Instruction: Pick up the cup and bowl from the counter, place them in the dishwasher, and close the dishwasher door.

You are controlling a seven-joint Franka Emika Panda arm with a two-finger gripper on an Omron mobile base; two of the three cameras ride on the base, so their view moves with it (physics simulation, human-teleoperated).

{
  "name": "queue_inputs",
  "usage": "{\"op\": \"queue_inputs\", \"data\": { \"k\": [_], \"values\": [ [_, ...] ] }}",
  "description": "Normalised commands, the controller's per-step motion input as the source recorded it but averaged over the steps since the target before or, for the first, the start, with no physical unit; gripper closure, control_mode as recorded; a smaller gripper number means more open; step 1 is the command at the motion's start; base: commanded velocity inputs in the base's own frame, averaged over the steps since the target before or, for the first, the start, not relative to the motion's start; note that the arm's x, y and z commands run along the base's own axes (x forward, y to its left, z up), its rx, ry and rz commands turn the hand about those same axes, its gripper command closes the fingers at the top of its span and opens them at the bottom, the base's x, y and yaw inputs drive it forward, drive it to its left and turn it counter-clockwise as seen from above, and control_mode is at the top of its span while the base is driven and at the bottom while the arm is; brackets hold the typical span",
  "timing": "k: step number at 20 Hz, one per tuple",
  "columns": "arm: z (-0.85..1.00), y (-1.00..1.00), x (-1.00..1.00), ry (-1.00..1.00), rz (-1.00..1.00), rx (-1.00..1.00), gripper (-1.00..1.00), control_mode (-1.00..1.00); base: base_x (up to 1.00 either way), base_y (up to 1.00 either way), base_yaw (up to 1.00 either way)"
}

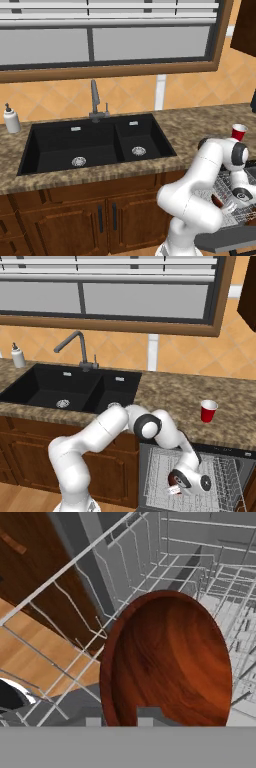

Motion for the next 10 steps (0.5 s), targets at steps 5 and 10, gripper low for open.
{"op": "queue_inputs", "data": {
  "k": [5, 10],
  "values": [
    [0.00, 0.00, -0.01, -0.01, 0.00, 0.00, -1.00, -1.00, 0.00, 0.00, 0.00],
    [0.51, 0.00, -0.04, -0.02, 0.00, 0.00, -1.00, -1.00, 0.00, 0.00, 0.00]
  ]
}}
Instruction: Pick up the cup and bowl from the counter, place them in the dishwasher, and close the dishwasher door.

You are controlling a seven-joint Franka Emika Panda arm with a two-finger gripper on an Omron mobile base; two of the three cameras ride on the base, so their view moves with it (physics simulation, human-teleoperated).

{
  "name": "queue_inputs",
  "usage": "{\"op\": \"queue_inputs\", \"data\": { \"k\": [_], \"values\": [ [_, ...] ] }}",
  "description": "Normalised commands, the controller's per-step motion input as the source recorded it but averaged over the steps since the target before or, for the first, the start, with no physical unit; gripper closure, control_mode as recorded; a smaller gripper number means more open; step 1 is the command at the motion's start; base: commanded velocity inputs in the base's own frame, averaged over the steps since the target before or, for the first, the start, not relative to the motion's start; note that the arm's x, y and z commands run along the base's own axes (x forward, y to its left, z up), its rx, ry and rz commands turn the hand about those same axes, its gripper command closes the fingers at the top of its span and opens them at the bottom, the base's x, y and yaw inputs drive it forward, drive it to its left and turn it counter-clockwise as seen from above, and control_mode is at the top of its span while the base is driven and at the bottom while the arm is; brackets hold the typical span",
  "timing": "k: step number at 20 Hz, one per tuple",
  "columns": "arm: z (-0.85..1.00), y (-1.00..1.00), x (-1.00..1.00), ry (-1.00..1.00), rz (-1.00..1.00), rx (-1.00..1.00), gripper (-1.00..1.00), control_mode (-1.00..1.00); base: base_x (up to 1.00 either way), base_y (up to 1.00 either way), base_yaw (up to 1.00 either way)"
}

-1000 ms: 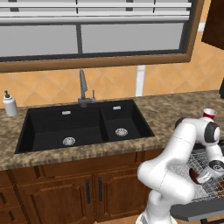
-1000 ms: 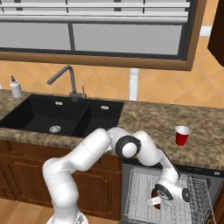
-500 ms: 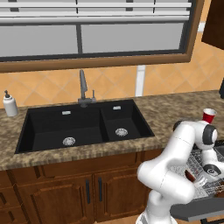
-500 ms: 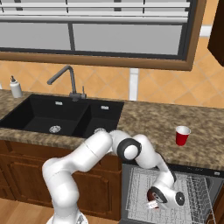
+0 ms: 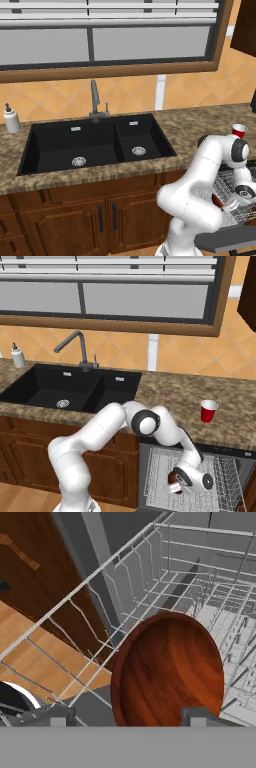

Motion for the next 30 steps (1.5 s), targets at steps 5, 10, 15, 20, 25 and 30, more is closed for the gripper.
{"op": "queue_inputs", "data": {
  "k": [5, 10, 15, 20, 25, 30],
  "values": [
    [0.91, 0.00, -0.12, -0.04, 0.00, 0.00, -1.00, -1.00, 0.00, 0.00, 0.00],
    [0.99, -0.05, -0.38, 0.00, 0.00, 0.00, -1.00, -1.00, 0.00, 0.00, 0.00],
    [1.00, -0.05, -0.39, -0.01, 0.00, 0.00, -1.00, -1.00, 0.00, 0.00, 0.00],
    [1.00, 0.00, -0.29, -0.02, 0.00, -0.01, -1.00, -1.00, 0.00, 0.00, 0.00],
    [1.00, 0.00, 0.00, 0.00, 0.00, -0.07, -1.00, -1.00, 0.00, 0.00, 0.00],
    [1.00, 0.03, 0.00, 0.00, 0.00, -0.14, -1.00, -1.00, 0.00, 0.00, 0.00]
  ]
}}
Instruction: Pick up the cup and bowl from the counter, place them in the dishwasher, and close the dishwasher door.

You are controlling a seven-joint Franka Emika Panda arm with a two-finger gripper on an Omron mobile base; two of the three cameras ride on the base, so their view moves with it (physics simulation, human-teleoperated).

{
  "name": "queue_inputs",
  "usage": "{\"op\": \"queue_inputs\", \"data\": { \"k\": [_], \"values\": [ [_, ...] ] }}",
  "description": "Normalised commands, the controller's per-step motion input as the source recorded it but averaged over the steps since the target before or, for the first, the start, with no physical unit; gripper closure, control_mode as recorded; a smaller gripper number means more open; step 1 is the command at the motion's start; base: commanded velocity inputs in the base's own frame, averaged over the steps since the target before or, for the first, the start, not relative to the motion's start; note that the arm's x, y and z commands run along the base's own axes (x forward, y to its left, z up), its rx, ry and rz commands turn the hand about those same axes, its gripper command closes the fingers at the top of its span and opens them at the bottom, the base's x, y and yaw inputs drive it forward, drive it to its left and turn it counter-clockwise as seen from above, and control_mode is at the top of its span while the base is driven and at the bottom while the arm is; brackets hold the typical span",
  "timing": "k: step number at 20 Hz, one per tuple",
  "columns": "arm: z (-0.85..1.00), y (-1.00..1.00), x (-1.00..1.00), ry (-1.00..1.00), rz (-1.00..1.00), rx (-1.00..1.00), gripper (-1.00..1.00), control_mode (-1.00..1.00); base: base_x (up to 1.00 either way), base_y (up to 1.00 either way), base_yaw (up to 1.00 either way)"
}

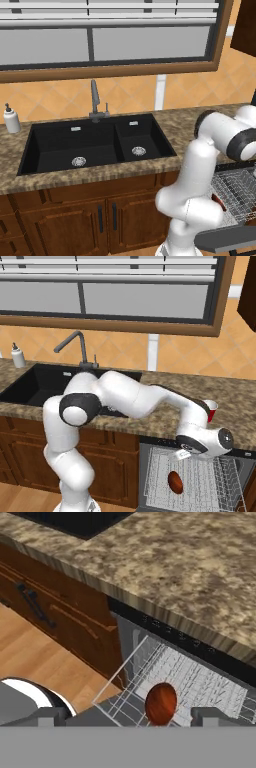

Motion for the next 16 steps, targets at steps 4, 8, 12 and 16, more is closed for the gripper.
{"op": "queue_inputs", "data": {
  "k": [4, 8, 12, 16],
  "values": [
    [1.00, 0.25, 0.10, 0.00, 0.00, -0.22, -1.00, -1.00, 0.00, 0.00, 0.00],
    [0.98, 0.23, 0.30, 0.12, 0.00, -0.27, -1.00, -1.00, 0.00, 0.00, 0.00],
    [0.96, 0.07, 0.49, 0.22, 0.00, -0.29, -1.00, -1.00, 0.00, 0.00, 0.00],
    [0.43, 0.15, 0.78, 0.19, -0.11, -0.19, -1.00, -1.00, 0.00, 0.00, 0.00]
  ]
}}
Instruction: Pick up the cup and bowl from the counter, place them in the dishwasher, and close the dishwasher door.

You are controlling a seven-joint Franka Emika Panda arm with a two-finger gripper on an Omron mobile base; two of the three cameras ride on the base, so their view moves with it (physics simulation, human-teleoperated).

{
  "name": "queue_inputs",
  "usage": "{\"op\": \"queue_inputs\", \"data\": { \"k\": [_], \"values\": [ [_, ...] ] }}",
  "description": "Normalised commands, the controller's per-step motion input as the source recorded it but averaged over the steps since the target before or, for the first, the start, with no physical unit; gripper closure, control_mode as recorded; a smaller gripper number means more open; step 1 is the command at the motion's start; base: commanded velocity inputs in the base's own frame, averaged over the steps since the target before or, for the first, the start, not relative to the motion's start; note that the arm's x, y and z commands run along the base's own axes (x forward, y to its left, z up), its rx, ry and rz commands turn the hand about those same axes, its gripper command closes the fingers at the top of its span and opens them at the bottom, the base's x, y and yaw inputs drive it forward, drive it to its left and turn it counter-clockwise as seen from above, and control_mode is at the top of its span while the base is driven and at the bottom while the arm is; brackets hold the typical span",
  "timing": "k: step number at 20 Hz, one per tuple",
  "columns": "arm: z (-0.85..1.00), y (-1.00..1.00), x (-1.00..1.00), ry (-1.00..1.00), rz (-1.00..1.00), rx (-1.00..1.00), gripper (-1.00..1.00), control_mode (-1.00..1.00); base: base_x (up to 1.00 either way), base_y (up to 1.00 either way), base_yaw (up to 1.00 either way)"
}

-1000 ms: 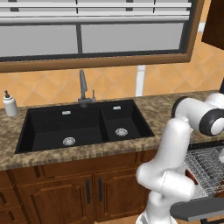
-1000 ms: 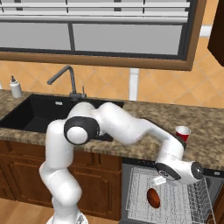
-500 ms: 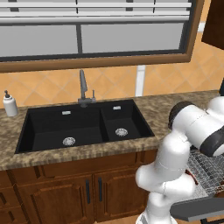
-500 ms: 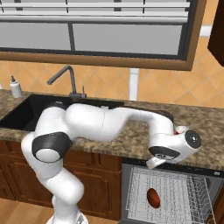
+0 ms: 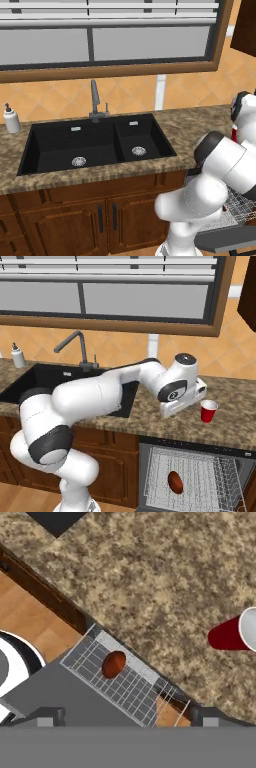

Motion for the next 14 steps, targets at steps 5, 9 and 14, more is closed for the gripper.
{"op": "queue_inputs", "data": {
  "k": [5, 9, 14],
  "values": [
    [0.00, 0.00, 0.94, 0.04, -0.28, 0.00, -1.00, -1.00, 0.00, 0.00, 0.00],
    [0.00, -0.19, 0.91, 0.04, -0.27, 0.00, -1.00, -1.00, 0.00, 0.00, 0.00],
    [0.00, -0.39, 0.28, 0.02, -0.23, 0.07, -1.00, -1.00, 0.00, 0.00, 0.00]
  ]
}}
